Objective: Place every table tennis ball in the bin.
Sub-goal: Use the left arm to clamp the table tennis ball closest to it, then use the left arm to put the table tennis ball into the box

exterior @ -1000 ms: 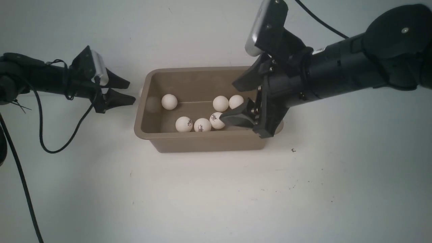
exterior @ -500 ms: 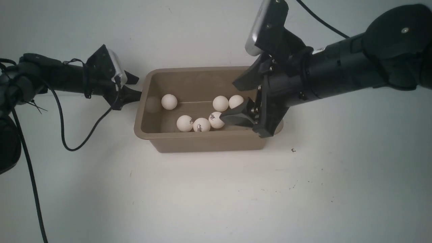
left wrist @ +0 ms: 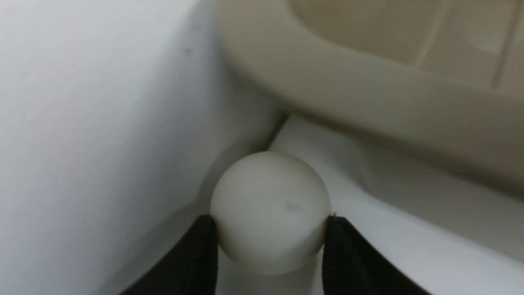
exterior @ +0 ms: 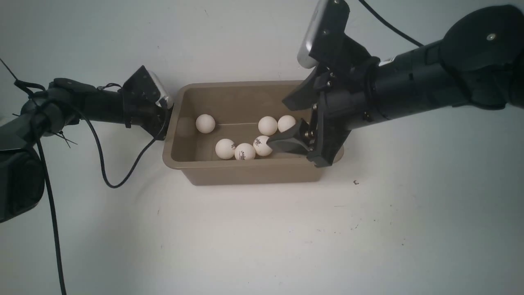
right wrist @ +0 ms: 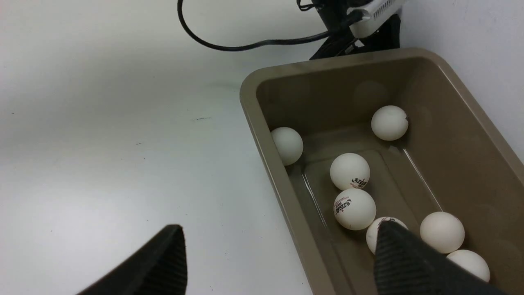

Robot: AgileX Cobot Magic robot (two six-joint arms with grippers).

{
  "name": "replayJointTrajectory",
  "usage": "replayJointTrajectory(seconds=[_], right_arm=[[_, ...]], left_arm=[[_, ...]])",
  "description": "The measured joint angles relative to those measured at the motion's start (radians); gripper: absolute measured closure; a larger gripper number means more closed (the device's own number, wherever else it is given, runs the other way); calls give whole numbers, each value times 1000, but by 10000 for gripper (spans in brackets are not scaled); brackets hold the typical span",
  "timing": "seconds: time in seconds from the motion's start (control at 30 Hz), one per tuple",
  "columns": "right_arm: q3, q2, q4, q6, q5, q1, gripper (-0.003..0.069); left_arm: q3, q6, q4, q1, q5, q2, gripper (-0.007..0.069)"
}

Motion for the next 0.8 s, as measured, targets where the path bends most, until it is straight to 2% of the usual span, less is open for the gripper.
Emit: replayJointTrajectory(seconds=[0.2,0.5,0.57,0.8], right_arm=[[0,0,0,-2,-2,0,102],[0,0,0,-19,-33,0,102],[0,0,0,-19,-39,0,102],[0,0,4,-20,-51,0,102]], left_arm=[[0,-15,35,16,37,-24,332],[0,-60,111,90,199,-134,332],[0,-62,107,103,263,-168,332],[0,-47,38,51,291,-204,332]])
